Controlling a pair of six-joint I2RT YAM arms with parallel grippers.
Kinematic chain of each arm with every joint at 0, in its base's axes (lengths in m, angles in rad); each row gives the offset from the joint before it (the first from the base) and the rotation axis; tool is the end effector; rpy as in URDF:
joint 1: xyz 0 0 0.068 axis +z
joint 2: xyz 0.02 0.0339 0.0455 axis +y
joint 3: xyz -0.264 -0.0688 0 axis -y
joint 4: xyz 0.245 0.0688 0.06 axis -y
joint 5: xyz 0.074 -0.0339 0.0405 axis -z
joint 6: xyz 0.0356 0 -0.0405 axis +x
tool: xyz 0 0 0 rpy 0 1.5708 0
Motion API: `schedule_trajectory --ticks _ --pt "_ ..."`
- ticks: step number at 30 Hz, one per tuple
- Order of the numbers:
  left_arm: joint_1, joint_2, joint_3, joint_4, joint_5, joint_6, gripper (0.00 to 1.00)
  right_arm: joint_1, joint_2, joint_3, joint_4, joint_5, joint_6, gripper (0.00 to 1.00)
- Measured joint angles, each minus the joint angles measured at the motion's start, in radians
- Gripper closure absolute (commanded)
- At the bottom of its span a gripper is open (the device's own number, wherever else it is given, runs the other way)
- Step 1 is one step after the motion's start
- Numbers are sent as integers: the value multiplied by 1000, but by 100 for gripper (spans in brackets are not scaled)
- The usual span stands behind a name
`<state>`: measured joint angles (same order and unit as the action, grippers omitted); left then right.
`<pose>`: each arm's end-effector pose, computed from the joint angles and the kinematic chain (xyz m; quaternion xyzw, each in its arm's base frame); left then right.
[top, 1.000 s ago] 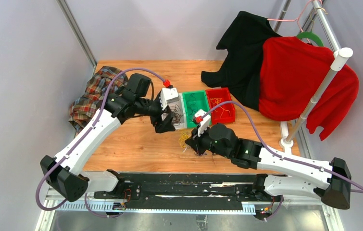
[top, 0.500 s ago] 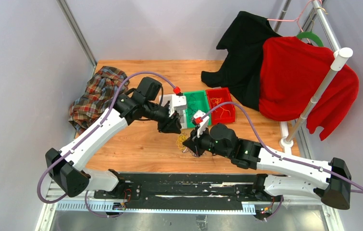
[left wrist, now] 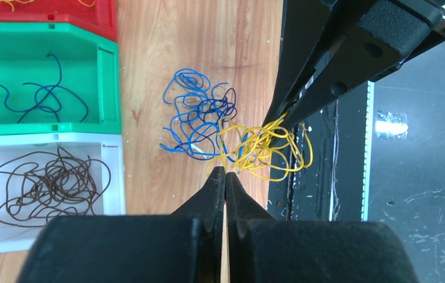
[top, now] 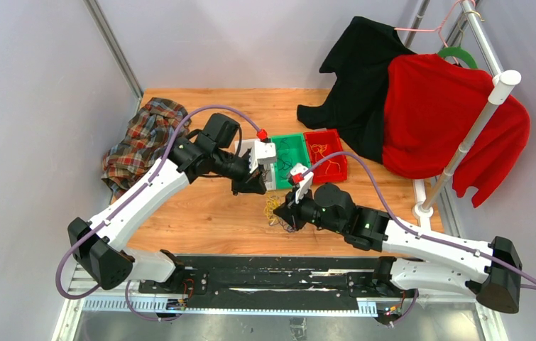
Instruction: Untangle the cables
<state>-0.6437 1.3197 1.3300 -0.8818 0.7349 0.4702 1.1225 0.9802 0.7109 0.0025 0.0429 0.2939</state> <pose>0.1964 -0.1772 0.3549 0.5679 0.6792 -0.3639 0.2893 0.1014 0.2073 0.2965 -0.3080 0.7327 0.3816 0.4718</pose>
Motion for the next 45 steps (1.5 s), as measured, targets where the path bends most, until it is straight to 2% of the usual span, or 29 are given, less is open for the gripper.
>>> schedule_trajectory --ticks 4,5,7,9,13,17,23,31,36,40,45 --pt "0 3 14 -19 -24 10 99 -3 -3 -3 -1 -2 0 96" --pt "0 5 23 -23 -36 11 99 -5 -4 -3 -2 -2 0 91" --pt "0 8 42 -27 -66 14 99 -6 -9 -4 -5 2 -1 68" --pt "0 7 64 -33 -101 17 99 -6 -20 -9 -10 8 -2 54" --pt "0 6 97 -33 -166 16 99 -6 -49 -25 -47 50 -3 40" --pt "0 1 101 -34 -195 3 99 -6 -105 -31 -78 125 -13 30" --pt "-2 -4 111 -42 -198 -37 99 -6 -113 5 -12 211 -32 28" --pt "-6 -14 131 -50 -189 -75 99 -6 58 85 159 228 -51 28" --pt "-7 -22 144 -65 -179 -81 100 -6 134 87 222 243 -55 36" --pt "-7 -24 151 -91 -169 -77 99 -6 153 87 255 279 -65 49" --pt "-7 -31 161 -111 -160 -66 99 -6 151 86 289 309 -76 50"
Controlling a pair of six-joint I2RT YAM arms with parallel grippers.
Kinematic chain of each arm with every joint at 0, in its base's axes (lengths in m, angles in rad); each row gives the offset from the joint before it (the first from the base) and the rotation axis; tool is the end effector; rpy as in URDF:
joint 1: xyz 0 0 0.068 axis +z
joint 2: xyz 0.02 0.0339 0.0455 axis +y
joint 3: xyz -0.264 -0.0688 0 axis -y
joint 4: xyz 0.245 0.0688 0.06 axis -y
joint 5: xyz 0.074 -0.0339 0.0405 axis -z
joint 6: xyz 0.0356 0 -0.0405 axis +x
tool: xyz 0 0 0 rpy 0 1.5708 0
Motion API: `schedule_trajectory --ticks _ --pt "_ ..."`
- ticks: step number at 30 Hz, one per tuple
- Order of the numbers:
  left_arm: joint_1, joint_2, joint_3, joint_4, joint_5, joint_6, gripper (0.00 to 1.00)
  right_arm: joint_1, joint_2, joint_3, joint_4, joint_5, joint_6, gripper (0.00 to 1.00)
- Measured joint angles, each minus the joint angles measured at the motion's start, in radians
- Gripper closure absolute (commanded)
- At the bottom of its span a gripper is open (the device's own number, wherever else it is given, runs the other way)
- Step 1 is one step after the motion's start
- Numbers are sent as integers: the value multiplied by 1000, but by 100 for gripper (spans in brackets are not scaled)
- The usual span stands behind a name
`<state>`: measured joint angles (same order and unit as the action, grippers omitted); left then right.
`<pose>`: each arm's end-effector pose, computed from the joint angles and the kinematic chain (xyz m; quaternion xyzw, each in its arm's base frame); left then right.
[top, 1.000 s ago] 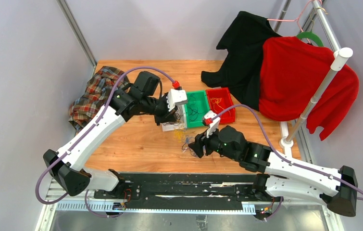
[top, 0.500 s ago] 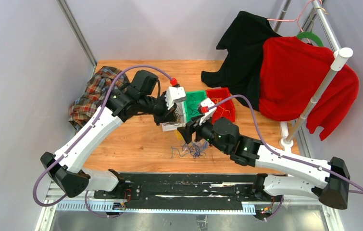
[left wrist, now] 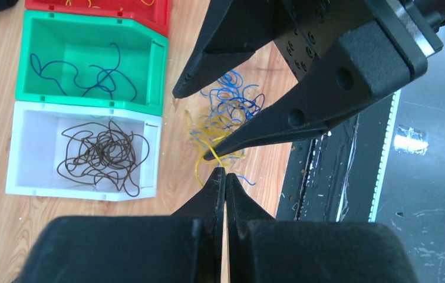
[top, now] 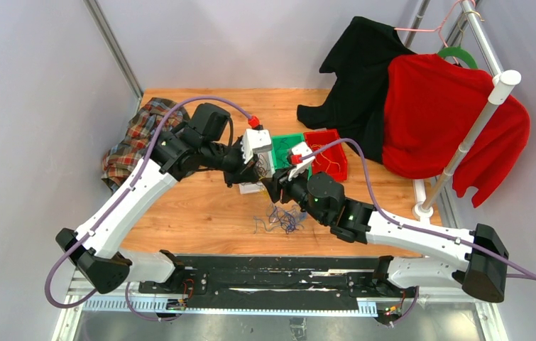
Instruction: Untangle the cables
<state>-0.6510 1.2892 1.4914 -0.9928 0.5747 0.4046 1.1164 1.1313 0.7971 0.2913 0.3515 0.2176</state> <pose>0.1853 -0.1655 0.4012 0.5398 0.7120 -0.3049 0.3297 0.1278 0.2337 0.3241 -0.1999 0.6929 0.3222 0.6133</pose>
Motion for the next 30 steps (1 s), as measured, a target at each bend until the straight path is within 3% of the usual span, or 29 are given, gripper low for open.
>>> schedule_trajectory --ticks 13,30 --pt "0 -4 50 -54 53 -2 99 0 34 -7 86 40 -1 52" --pt "0 19 256 -112 140 -55 100 1 121 -112 172 43 89 59"
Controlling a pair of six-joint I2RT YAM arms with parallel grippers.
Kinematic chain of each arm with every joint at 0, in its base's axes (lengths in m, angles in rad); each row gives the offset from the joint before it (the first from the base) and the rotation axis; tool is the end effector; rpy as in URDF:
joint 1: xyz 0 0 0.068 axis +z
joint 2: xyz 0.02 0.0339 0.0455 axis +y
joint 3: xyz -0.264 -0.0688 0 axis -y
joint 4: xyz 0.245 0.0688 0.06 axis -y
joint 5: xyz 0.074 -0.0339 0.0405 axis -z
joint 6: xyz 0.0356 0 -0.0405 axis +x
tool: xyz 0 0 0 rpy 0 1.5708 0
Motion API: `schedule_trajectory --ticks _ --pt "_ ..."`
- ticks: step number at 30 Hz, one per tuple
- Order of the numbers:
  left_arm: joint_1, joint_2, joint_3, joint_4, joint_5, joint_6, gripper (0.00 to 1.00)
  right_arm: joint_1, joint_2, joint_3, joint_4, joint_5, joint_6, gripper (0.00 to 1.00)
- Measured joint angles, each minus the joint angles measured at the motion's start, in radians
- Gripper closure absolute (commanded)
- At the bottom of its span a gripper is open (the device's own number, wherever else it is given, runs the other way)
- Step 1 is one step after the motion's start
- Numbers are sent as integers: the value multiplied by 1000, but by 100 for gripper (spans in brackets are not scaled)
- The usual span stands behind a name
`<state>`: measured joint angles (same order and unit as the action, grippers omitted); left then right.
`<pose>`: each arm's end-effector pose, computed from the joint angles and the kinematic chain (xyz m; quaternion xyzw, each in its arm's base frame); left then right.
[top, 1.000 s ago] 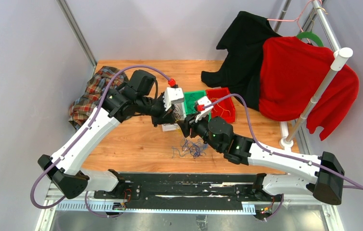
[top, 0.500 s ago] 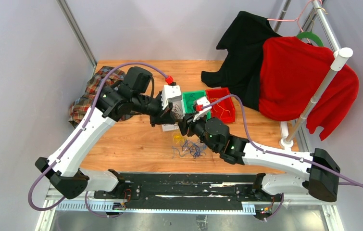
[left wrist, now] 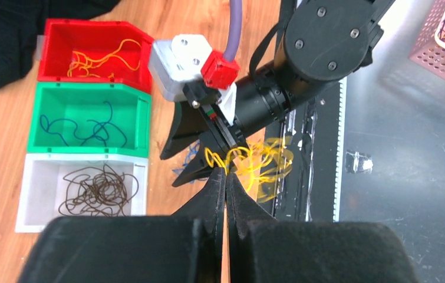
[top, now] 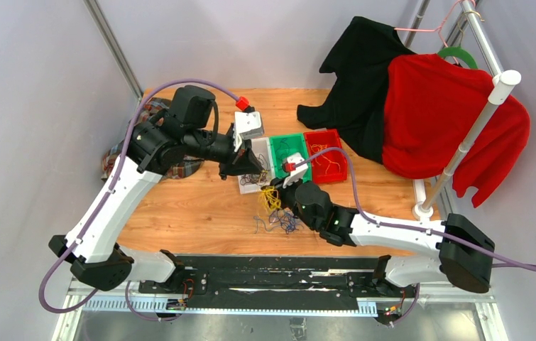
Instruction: Untangle the cables
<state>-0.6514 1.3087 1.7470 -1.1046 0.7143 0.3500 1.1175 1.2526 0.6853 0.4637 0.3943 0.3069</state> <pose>0.1666 -0.1564 0.4644 0.5386 0.6659 -0.3724 0.3576 0.1360 0.2480 0.2721 -0.1667 0.7211 0.3189 0.5921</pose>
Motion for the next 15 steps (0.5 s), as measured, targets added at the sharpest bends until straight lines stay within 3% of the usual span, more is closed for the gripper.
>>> schedule_trajectory --ticks 2,7,15 --pt "0 4 20 0 0 -4 100 0 3 -18 3 1 11 57" --pt "0 7 32 0 -4 -8 100 1 -40 -69 -18 38 17 31" --pt "0 11 17 -2 -41 -11 99 12 -287 -25 -48 51 -74 28"
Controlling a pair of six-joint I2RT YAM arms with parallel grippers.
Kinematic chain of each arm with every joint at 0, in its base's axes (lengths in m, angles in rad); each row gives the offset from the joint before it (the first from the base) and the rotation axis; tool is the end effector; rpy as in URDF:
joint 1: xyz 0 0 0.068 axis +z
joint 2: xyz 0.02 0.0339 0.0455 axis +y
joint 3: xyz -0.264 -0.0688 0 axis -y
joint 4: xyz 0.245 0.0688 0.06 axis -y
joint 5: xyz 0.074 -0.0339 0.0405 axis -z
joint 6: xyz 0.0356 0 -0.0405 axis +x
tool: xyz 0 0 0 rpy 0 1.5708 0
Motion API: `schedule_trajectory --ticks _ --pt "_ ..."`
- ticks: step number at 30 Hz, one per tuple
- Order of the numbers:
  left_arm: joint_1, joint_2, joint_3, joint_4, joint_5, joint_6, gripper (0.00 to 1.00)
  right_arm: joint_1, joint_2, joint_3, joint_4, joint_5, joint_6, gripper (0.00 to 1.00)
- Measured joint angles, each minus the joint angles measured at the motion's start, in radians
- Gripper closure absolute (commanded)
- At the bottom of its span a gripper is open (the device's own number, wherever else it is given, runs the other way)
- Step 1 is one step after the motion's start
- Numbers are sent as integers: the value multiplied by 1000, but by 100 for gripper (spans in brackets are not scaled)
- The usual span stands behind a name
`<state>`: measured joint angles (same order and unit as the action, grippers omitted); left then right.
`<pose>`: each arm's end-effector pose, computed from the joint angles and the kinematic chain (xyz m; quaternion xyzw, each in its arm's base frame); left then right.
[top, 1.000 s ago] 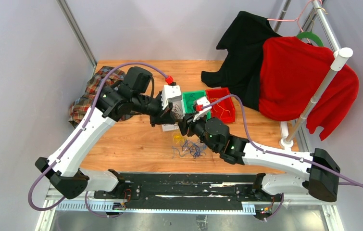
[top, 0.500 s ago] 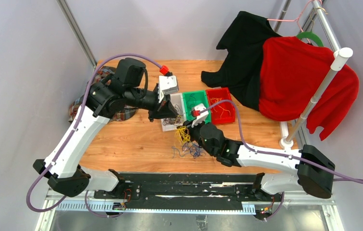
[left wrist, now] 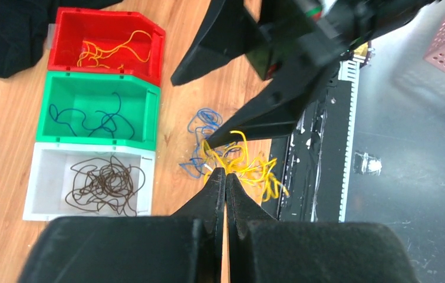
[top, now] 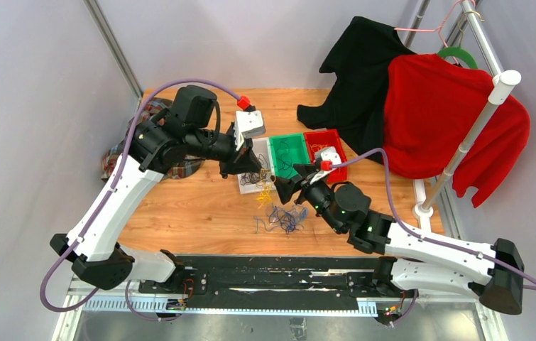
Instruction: Untangle the cables
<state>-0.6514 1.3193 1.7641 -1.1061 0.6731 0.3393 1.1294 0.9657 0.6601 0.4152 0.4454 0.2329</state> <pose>0.1695 -0.1571 0.4662 0.5307 0.6771 -0.3575 0.3634 0.1108 0.1987 0.3257 -0.1338 0.6578 0.3429 0.6571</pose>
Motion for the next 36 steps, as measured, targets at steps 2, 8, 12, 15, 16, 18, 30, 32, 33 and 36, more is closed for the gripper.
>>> schedule_trajectory --ticks 2,8,12,15,16,18,30,32,33,36 --pt "0 0 -9 0 -9 0 99 14 -27 18 1 -19 -34 28" --pt "0 0 -29 -1 -32 1 99 32 -51 53 -12 -89 -106 28" --pt "0 0 -31 -2 -32 1 100 39 -31 96 -23 -112 -138 28" --pt "0 0 -36 -2 -31 1 100 39 -16 118 -23 -124 -155 30" --pt "0 0 -39 -2 -31 1 100 39 -13 120 -23 -124 -159 31" --pt "0 0 -40 -3 -31 0 100 39 -6 121 -21 -123 -172 33" --pt "0 -2 -40 -3 -18 -12 99 39 109 146 7 -89 -219 47" --pt "0 -3 -40 -3 -7 -18 100 39 122 151 19 -74 -224 50" --pt "0 -3 -39 -3 -2 -20 99 39 126 152 24 -69 -225 51" --pt "0 -3 -31 -3 10 -31 100 39 143 152 35 -58 -224 52"
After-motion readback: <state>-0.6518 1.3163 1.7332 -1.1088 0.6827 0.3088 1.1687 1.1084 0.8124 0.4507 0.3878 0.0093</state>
